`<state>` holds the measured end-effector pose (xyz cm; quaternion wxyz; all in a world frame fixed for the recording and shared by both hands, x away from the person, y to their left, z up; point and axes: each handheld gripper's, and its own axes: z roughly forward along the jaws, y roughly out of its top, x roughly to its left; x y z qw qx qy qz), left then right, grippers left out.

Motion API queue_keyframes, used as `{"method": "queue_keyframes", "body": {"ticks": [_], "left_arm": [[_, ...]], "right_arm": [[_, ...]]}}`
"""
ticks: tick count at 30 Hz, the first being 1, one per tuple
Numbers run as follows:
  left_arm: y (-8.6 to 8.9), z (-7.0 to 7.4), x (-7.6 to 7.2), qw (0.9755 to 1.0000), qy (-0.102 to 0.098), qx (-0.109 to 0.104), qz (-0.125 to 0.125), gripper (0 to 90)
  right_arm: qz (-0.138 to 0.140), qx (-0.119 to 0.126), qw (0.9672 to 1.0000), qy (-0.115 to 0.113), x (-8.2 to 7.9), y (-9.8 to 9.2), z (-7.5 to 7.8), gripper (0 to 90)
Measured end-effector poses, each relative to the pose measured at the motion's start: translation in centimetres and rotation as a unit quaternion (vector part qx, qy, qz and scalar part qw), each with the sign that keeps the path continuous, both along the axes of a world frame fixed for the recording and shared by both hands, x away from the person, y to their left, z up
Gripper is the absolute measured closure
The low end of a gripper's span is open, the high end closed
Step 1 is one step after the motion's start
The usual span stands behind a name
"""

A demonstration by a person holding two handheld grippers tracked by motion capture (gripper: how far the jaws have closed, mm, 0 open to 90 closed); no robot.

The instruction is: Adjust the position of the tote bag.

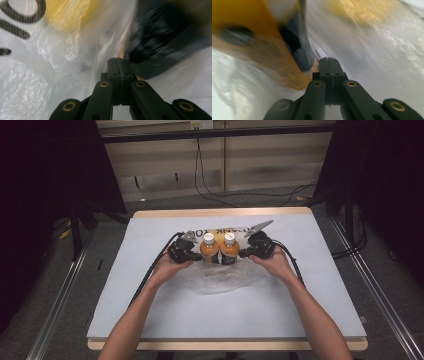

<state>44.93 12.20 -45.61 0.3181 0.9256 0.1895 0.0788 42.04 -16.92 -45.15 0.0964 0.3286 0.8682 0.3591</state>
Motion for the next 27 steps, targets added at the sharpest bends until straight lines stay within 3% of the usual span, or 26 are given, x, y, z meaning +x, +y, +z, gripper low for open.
{"method": "queue_keyframes", "body": {"ticks": [2, 4, 5, 6, 8, 10, 12, 14, 21, 26, 27], "left_arm": [[-0.2, -0.6, 0.0, 0.9998, 0.005, 0.001, 0.019, 90.0], [-0.2, -0.9, 0.0, 0.9997, 0.009, 0.018, 0.013, 90.0], [-0.2, -1.1, 0.0, 0.9993, 0.006, 0.036, 0.007, 90.0], [0.0, -1.1, 0.0, 0.9994, 0.007, 0.035, 0.007, 90.0], [0.4, -1.1, 0.2, 0.9991, 0.009, 0.039, 0.010, 90.0], [0.9, -1.0, 0.2, 0.9987, 0.009, 0.050, 0.011, 90.0], [1.2, -0.8, 0.1, 0.9973, -0.004, 0.073, 0.009, 90.0], [1.7, -0.7, -0.2, 0.9964, -0.004, 0.085, 0.008, 90.0], [3.7, -0.5, -0.7, 0.9953, 0.002, 0.096, 0.013, 90.0], [4.3, -0.4, -1.0, 0.9931, -0.003, 0.117, 0.009, 90.0], [4.4, -0.3, -1.0, 0.9927, -0.007, 0.120, 0.005, 90.0]], "right_arm": [[0.007, -0.018, 0.9998, 0.012, 0.3, 0.0, -0.9, 90.0], [0.008, -0.032, 0.9993, 0.018, 0.3, 0.0, -1.4, 90.0], [0.005, -0.027, 0.9994, 0.020, 0.2, -0.2, -1.6, 90.0], [0.004, -0.025, 0.9995, 0.021, 0.1, -0.5, -1.8, 90.0], [0.005, -0.044, 0.9987, 0.027, -0.2, -0.8, -2.3, 90.0], [0.009, -0.047, 0.9986, 0.023, -0.4, -1.0, -2.2, 90.0], [0.010, -0.064, 0.9976, 0.026, -0.7, -1.1, -2.0, 90.0], [0.015, -0.081, 0.9964, 0.022, -0.8, -1.4, -1.8, 90.0], [0.041, -0.132, 0.9900, 0.026, -1.9, -2.7, -1.2, 90.0], [0.053, -0.172, 0.9831, 0.035, -2.7, -3.5, -0.8, 90.0], [0.061, -0.184, 0.9803, 0.036, -2.9, -3.7, -0.7, 90.0]]}}
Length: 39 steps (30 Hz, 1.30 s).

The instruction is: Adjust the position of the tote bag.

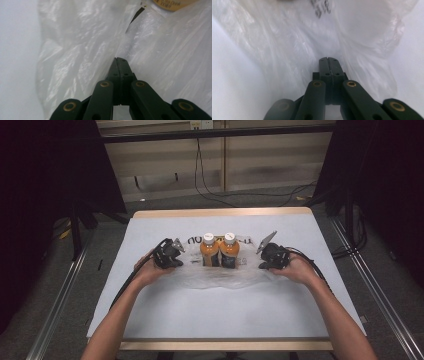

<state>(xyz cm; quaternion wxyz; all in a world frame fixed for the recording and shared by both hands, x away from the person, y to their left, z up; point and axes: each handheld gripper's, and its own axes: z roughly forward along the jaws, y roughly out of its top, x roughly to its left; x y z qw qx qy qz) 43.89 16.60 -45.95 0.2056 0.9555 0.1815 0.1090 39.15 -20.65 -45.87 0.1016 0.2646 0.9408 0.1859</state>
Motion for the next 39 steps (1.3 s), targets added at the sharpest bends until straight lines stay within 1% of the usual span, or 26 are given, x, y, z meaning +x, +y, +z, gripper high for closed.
{"method": "queue_keyframes", "body": {"ticks": [1, 2, 4, 7, 8, 9, 10, 11, 13, 15, 16, 17, 18, 19, 20, 21, 24, 26, 29, 30, 31, 33, 35, 36, 38, 39], "left_arm": [[0.1, 0.0, -0.1, 1.0000, 0.002, 0.003, 0.000, 90.0], [0.2, 0.0, 0.0, 0.9999, -0.003, 0.006, -0.008, 90.0], [0.4, 0.0, -0.1, 1.0000, -0.003, 0.004, -0.005, 90.0], [0.8, 0.1, -0.1, 0.9998, -0.002, 0.017, -0.011, 90.0], [0.9, 0.2, 0.0, 0.9995, -0.006, 0.026, -0.016, 90.0], [1.0, 0.2, -0.1, 0.9995, -0.007, 0.027, -0.013, 90.0], [1.2, 0.2, 0.0, 0.9993, -0.008, 0.037, -0.009, 90.0], [1.4, 0.2, 0.1, 0.9989, -0.012, 0.045, -0.009, 90.0], [2.1, 0.2, 0.4, 0.9995, -0.001, 0.033, -0.004, 90.0], [2.5, 0.1, 0.6, 0.9998, 0.002, 0.020, 0.004, 90.0], [2.5, 0.1, 0.6, 0.9997, 0.002, 0.022, -0.001, 90.0], [2.4, 0.1, 0.7, 0.9995, -0.007, 0.030, -0.002, 90.0], [2.3, 0.1, 0.8, 0.9993, -0.010, 0.035, -0.001, 90.0], [2.3, 0.2, 0.9, 0.9992, -0.009, 0.039, -0.002, 90.0], [2.3, 0.2, 1.0, 0.9990, -0.006, 0.043, -0.008, 90.0], [2.4, 0.2, 1.1, 0.9992, -0.007, 0.040, -0.003, 90.0], [2.7, 0.2, 1.3, 0.9996, 0.001, 0.028, -0.004, 90.0], [2.9, 0.1, 1.3, 0.9997, -0.002, 0.023, -0.003, 90.0], [3.0, 0.1, 1.4, 0.9997, -0.006, 0.025, -0.006, 90.0], [2.9, 0.1, 1.4, 0.9997, -0.010, 0.024, 0.001, 90.0], [2.8, 0.1, 1.6, 0.9997, -0.007, 0.025, 0.003, 90.0], [2.6, 0.0, 2.1, 0.9996, -0.009, 0.021, 0.013, 90.0], [2.6, 0.1, 2.6, 0.9997, -0.010, 0.022, 0.008, 90.0], [2.8, 0.0, 2.7, 0.9998, -0.003, 0.017, 0.013, 90.0], [3.0, -0.1, 2.8, 0.9999, -0.002, 0.002, 0.017, 90.0], [3.0, -0.1, 2.8, 0.9999, -0.002, 0.003, 0.016, 90.0]], "right_arm": [[0.002, -0.008, 1.0000, 0.000, -0.2, -0.2, 0.0, 90.0], [-0.001, -0.016, 0.9999, 0.006, -0.4, -0.3, 0.2, 90.0], [0.007, -0.028, 0.9996, 0.009, -0.8, -0.6, 0.2, 90.0], [0.005, -0.037, 0.9991, 0.018, -0.9, -0.9, 0.4, 90.0], [0.004, -0.042, 0.9990, 0.017, -0.8, -1.1, 0.4, 90.0], [0.001, -0.042, 0.9990, 0.016, -0.7, -1.2, 0.4, 90.0], [0.000, -0.044, 0.9989, 0.012, -0.5, -1.3, 0.3, 90.0], [-0.006, -0.054, 0.9985, 0.005, -0.3, -1.5, 0.3, 90.0], [-0.017, -0.048, 0.9987, 0.004, 0.0, -2.0, 0.3, 90.0], [-0.026, -0.043, 0.9987, -0.004, 0.4, -2.3, 0.1, 90.0], [-0.023, -0.040, 0.9989, -0.007, 0.6, -2.5, 0.1, 90.0], [-0.036, -0.047, 0.9981, -0.015, 0.7, -2.5, 0.1, 90.0], [-0.043, -0.048, 0.9977, -0.019, 0.9, -2.6, 0.0, 90.0], [-0.046, -0.044, 0.9978, -0.020, 1.2, -2.7, 0.0, 90.0], [-0.052, -0.050, 0.9969, -0.032, 1.3, -2.8, 0.0, 90.0], [-0.053, -0.049, 0.9968, -0.034, 1.5, -2.9, -0.1, 90.0], [-0.059, -0.036, 0.9973, -0.026, 1.7, -3.4, -0.1, 90.0], [-0.055, -0.034, 0.9977, -0.022, 1.8, -3.6, -0.1, 90.0], [-0.053, -0.034, 0.9980, -0.008, 1.7, -3.8, 0.1, 90.0], [-0.047, -0.033, 0.9983, -0.009, 1.8, -4.0, 0.1, 90.0], [-0.047, -0.034, 0.9983, -0.008, 1.8, -4.0, 0.0, 90.0], [-0.057, -0.034, 0.9978, -0.009, 1.8, -3.8, 0.0, 90.0], [-0.056, -0.031, 0.9978, -0.016, 2.0, -4.0, 0.0, 90.0], [-0.058, -0.031, 0.9977, -0.018, 2.0, -4.0, -0.1, 90.0], [-0.058, -0.030, 0.9977, -0.020, 2.0, -4.0, -0.1, 90.0], [-0.059, -0.030, 0.9976, -0.021, 2.0, -4.0, -0.1, 90.0]]}}
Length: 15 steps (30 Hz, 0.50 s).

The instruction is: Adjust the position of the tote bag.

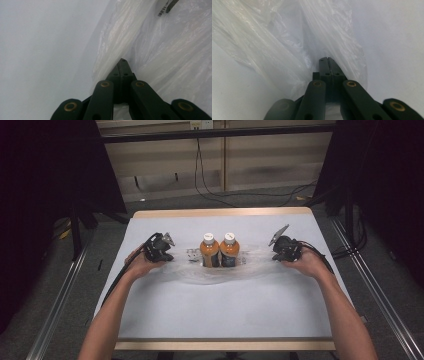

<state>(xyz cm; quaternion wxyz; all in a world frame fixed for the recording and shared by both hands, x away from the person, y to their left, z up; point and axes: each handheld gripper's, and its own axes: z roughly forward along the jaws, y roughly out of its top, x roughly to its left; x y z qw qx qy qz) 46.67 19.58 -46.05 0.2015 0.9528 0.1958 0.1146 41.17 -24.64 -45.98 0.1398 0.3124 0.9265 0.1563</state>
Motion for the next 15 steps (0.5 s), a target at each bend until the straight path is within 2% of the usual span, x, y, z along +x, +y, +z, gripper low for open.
{"method": "queue_keyframes", "body": {"ticks": [3, 5, 7, 9, 10, 13, 15], "left_arm": [[-0.01, 0.02, -0.01, 1.0000, -0.001, 0.002, -0.001, 90.0], [0.01, -0.01, -0.06, 1.0000, 0.000, -0.002, 0.006, 90.0], [-0.03, 0.06, -0.04, 0.9999, 0.005, -0.002, 0.014, 90.0], [0.02, 0.05, -0.11, 0.9995, 0.014, -0.019, 0.022, 90.0], [-0.02, -0.03, -0.24, 0.9989, 0.014, -0.035, 0.029, 90.0], [-0.09, 0.27, -0.45, 0.9982, 0.009, -0.055, 0.022, 90.0], [-0.07, 0.57, -0.76, 0.9973, 0.004, -0.071, 0.019, 90.0]], "right_arm": [[-0.001, 0.001, 1.0000, -0.002, 0.08, -0.03, -0.01, 90.0], [0.006, -0.007, 0.9999, -0.010, 0.06, 0.02, -0.03, 90.0], [0.001, -0.009, 0.9999, -0.008, -0.03, 0.14, -0.01, 90.0], [-0.004, -0.004, 1.0000, -0.005, 0.03, 0.03, 0.01, 90.0], [-0.009, 0.002, 1.0000, -0.002, 0.03, -0.03, 0.01, 90.0], [-0.017, 0.028, 0.9995, 0.002, -0.08, -0.27, 0.08, 90.0], [-0.013, 0.046, 0.9988, -0.005, -0.18, -0.35, 0.24, 90.0]]}}
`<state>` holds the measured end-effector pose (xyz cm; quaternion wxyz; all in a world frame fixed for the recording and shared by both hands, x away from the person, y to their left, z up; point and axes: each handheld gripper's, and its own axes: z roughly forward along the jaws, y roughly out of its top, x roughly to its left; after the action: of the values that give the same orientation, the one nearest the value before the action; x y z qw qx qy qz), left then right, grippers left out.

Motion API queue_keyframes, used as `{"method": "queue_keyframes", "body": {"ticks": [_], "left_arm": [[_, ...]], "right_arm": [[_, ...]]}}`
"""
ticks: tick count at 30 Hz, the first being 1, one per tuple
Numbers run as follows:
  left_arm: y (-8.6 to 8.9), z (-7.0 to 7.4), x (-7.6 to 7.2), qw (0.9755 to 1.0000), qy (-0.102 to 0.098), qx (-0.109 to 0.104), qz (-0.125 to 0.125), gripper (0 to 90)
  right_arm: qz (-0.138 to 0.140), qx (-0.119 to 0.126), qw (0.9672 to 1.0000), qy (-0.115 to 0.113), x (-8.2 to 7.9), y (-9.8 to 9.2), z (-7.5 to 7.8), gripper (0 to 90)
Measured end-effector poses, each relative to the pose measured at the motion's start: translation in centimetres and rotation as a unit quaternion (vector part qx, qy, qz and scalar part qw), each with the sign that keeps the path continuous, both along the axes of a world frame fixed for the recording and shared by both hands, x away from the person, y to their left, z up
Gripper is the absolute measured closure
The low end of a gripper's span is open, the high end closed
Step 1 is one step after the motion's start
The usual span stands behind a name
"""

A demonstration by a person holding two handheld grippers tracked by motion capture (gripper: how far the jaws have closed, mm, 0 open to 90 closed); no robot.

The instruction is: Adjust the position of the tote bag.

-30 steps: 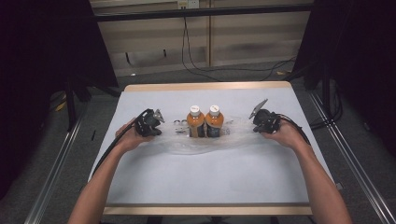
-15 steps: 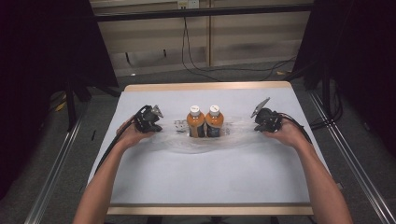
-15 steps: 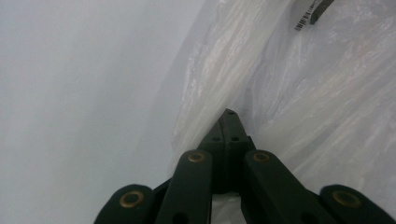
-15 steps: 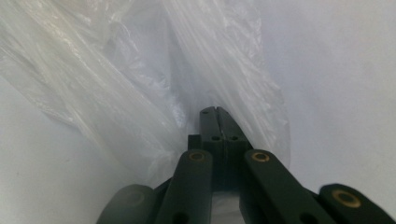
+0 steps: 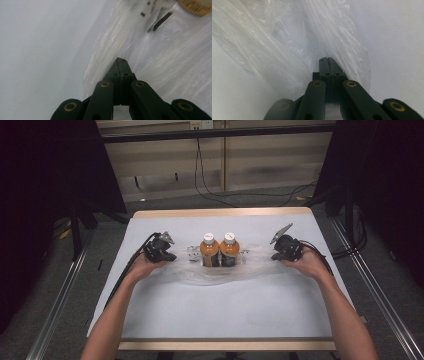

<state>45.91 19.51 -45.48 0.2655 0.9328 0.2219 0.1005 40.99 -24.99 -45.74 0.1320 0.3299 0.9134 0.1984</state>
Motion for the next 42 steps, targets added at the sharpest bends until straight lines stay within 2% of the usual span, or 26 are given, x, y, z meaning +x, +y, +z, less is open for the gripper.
{"method": "queue_keyframes", "body": {"ticks": [3, 4, 5, 6, 8, 9, 10, 11, 12, 14, 17, 19, 21, 22, 25, 27, 28, 29, 30, 31, 34, 36, 37, 40, 41, 42], "left_arm": [[0.1, 0.4, -0.5, 0.9999, -0.002, -0.017, 0.000, 90.0], [0.1, 0.6, -0.7, 0.9995, -0.006, -0.030, 0.002, 90.0], [0.1, 0.9, -0.9, 0.9993, -0.001, -0.039, 0.002, 90.0], [-0.1, 0.9, -1.1, 0.9985, -0.013, -0.053, 0.006, 90.0], [-0.3, 1.4, -1.3, 0.9985, -0.017, -0.052, 0.006, 90.0], [-0.4, 1.4, -1.4, 0.9980, -0.020, -0.060, 0.010, 90.0], [-0.3, 1.7, -1.3, 0.9982, -0.016, -0.058, 0.000, 90.0], [-0.3, 1.8, -1.5, 0.9972, -0.021, -0.071, 0.009, 90.0], [-0.3, 2.1, -1.6, 0.9966, -0.019, -0.080, 0.005, 90.0], [-0.7, 2.3, -2.1, 0.9941, -0.033, -0.102, 0.015, 90.0], [-0.9, 3.0, -2.5, 0.9923, -0.041, -0.117, 0.005, 90.0], [-1.1, 3.4, -2.8, 0.9905, -0.041, -0.131, 0.000, 90.0], [-1.2, 3.9, -3.1, 0.9884, -0.044, -0.145, -0.001, 90.0], [-1.2, 4.1, -3.3, 0.9865, -0.043, -0.158, -0.004, 90.0], [-1.4, 4.3, -4.1, 0.9796, -0.042, -0.196, -0.013, 90.0], [-1.9, 4.2, -5.1, 0.9740, -0.042, -0.222, -0.019, 90.0], [-2.1, 4.1, -5.5, 0.9732, -0.037, -0.226, -0.021, 90.0], [-2.5, 3.9, -6.0, 0.9741, -0.040, -0.221, -0.028, 90.0], [-3.1, 3.6, -6.5, 0.9763, -0.039, -0.209, -0.040, 90.0], [-3.4, 3.5, -6.8, 0.9770, -0.039, -0.205, -0.046, 90.0], [-4.7, 3.3, -7.8, 0.9747, -0.031, -0.212, -0.064, 90.0], [-5.4, 3.1, -8.2, 0.9746, -0.029, -0.210, -0.074, 90.0], [-5.6, 3.0, -8.3, 0.9746, -0.027, -0.207, -0.080, 90.0], [-6.4, 2.7, -8.6, 0.9735, -0.023, -0.212, -0.082, 90.0], [-6.7, 2.7, -8.7, 0.9739, -0.024, -0.209, -0.084, 90.0], [-7.0, 2.6, -8.7, 0.9730, -0.024, -0.215, -0.080, 90.0]], "right_arm": [[0.000, 0.017, 0.9998, -0.010, -0.4, -0.2, 0.4, 90.0], [-0.002, 0.024, 0.9997, -0.009, -0.6, -0.3, 0.5, 90.0], [-0.001, 0.031, 0.9994, -0.017, -0.7, -0.5, 0.7, 90.0], [0.000, 0.042, 0.9989, -0.019, -0.8, -0.6, 0.9, 90.0], [0.002, 0.053, 0.9983, -0.026, -1.1, -0.7, 1.1, 90.0], [-0.001, 0.064, 0.9975, -0.029, -1.2, -0.7, 1.3, 90.0], [0.001, 0.069, 0.9971, -0.031, -1.2, -0.8, 1.5, 90.0], [0.001, 0.077, 0.9964, -0.036, -1.3, -0.7, 1.7, 90.0], [0.001, 0.085, 0.9956, -0.039, -1.3, -0.7, 1.9, 90.0], [0.004, 0.108, 0.9929, -0.051, -1.5, -0.4, 2.4, 90.0], [0.004, 0.139, 0.9885, -0.060, -1.6, -0.1, 2.8, 90.0], [0.006, 0.146, 0.9870, -0.066, -1.7, 0.2, 3.0, 90.0], [0.011, 0.164, 0.9842, -0.067, -1.6, 0.4, 3.1, 90.0], [0.013, 0.170, 0.9831, -0.066, -1.5, 0.5, 3.1, 90.0], [0.010, 0.184, 0.9805, -0.068, -1.2, 1.1, 3.1, 90.0], [0.009, 0.190, 0.9792, -0.069, -1.0, 1.5, 3.0, 90.0], [0.011, 0.194, 0.9784, -0.069, -0.8, 1.7, 3.1, 90.0], [0.010, 0.197, 0.9782, -0.066, -0.8, 1.9, 3.1, 90.0], [0.013, 0.195, 0.9786, -0.066, -0.6, 2.3, 3.1, 90.0], [0.015, 0.194, 0.9786, -0.067, -0.5, 2.8, 3.2, 90.0], [0.020, 0.197, 0.9777, -0.068, -0.1, 4.0, 3.6, 90.0], [0.022, 0.201, 0.9771, -0.066, 0.3, 4.7, 3.6, 90.0], [0.022, 0.197, 0.9779, -0.068, 0.5, 5.1, 3.6, 90.0], [0.026, 0.195, 0.9782, -0.066, 0.9, 6.1, 3.6, 90.0], [0.028, 0.190, 0.9791, -0.065, 1.1, 6.5, 3.6, 90.0], [0.027, 0.193, 0.9788, -0.063, 1.4, 6.9, 3.6, 90.0]]}}
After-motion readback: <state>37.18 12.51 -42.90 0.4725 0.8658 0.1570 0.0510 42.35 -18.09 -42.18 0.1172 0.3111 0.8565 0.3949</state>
